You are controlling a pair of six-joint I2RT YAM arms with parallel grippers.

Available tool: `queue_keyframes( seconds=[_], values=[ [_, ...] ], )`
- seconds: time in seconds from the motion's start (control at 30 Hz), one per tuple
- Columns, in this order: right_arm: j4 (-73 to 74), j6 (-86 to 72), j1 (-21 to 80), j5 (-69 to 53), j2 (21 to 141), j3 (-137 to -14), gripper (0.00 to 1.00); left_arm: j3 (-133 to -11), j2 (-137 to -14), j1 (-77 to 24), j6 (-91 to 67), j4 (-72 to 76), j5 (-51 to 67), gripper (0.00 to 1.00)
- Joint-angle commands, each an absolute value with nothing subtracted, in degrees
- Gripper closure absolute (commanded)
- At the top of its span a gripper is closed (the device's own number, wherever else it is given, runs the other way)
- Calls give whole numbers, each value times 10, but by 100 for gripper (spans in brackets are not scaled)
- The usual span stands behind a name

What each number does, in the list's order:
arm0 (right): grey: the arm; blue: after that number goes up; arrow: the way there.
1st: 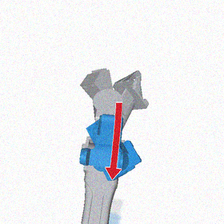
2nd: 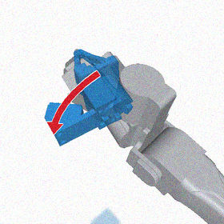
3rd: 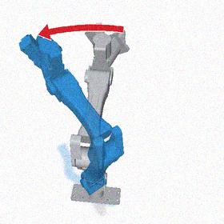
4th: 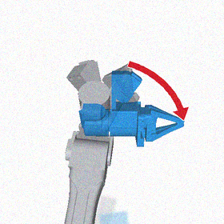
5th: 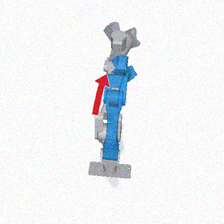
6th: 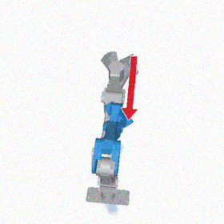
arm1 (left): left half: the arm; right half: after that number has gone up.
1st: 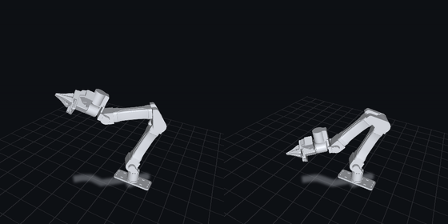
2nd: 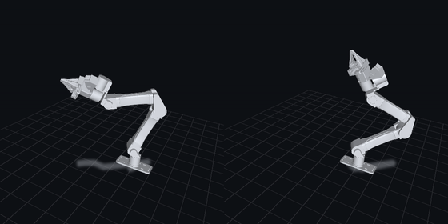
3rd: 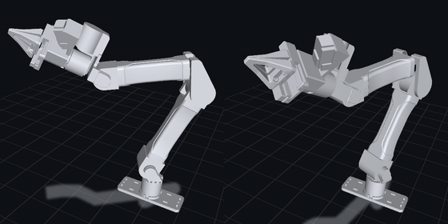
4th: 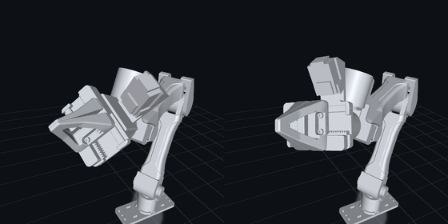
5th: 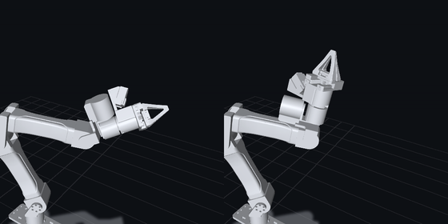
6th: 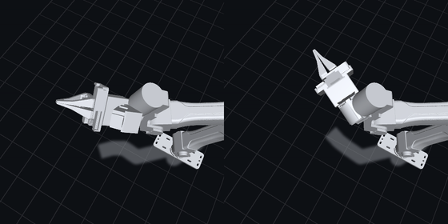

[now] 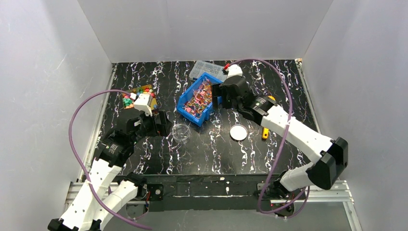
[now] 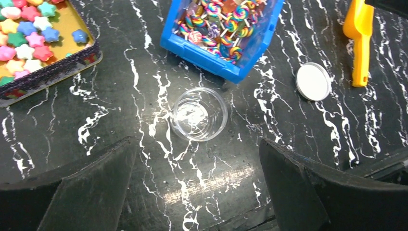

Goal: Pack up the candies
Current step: Move the storage box to the center of the board.

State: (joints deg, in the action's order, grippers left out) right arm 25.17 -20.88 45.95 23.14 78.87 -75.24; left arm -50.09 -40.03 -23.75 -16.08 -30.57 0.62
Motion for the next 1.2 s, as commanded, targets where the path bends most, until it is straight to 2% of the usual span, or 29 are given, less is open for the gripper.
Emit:
queue_keyframes(
  seconds=[0.0, 0.43, 0.47, 0.87, 1.0, 1.17],
  values=[
    [291, -225, 472, 276, 837, -818, 0, -520, -398, -238, -159, -330, -49, 0],
    [334, -310, 475, 327, 969, -918, 0, -517, -382, -238, -158, -334, -73, 1],
    [341, -318, 475, 331, 981, -929, 4, -517, -381, -238, -159, -335, -74, 1],
    [418, -431, 473, 397, 1092, -1024, 20, -516, -379, -238, -164, -334, -54, 1],
    [425, -468, 463, 394, 1112, -1026, 31, -517, -381, -238, -165, -333, -43, 1],
    [418, -490, 448, 374, 1130, -1020, 35, -515, -383, -238, -166, -331, -33, 1]
  ],
)
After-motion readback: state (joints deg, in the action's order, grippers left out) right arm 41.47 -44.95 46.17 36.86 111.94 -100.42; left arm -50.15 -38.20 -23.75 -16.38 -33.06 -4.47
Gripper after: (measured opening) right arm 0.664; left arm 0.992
